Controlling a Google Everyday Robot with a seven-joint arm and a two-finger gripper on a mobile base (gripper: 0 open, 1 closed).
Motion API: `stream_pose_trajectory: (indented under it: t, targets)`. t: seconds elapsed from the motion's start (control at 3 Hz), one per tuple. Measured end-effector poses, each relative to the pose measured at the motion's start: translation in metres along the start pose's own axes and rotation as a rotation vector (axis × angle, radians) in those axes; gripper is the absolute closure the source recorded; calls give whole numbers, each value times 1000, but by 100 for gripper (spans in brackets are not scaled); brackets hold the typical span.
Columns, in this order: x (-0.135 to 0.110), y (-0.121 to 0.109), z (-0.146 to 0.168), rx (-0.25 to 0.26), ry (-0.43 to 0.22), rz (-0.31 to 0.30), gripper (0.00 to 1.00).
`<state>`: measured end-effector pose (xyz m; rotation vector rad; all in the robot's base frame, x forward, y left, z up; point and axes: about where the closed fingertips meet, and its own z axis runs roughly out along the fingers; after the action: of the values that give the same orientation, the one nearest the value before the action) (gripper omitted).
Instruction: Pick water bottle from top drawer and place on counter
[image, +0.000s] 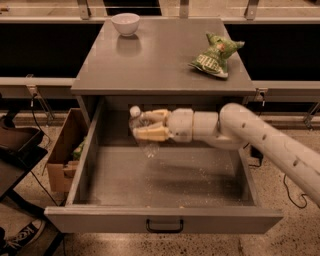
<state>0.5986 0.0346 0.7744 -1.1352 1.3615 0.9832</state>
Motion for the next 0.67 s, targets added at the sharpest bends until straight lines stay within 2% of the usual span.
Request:
stream_pose_trajectory:
  t: [0.33, 0.67]
  targets:
    - [-87, -28, 13, 11, 30, -111, 100]
    - [-184, -59, 28, 69, 7, -200, 100]
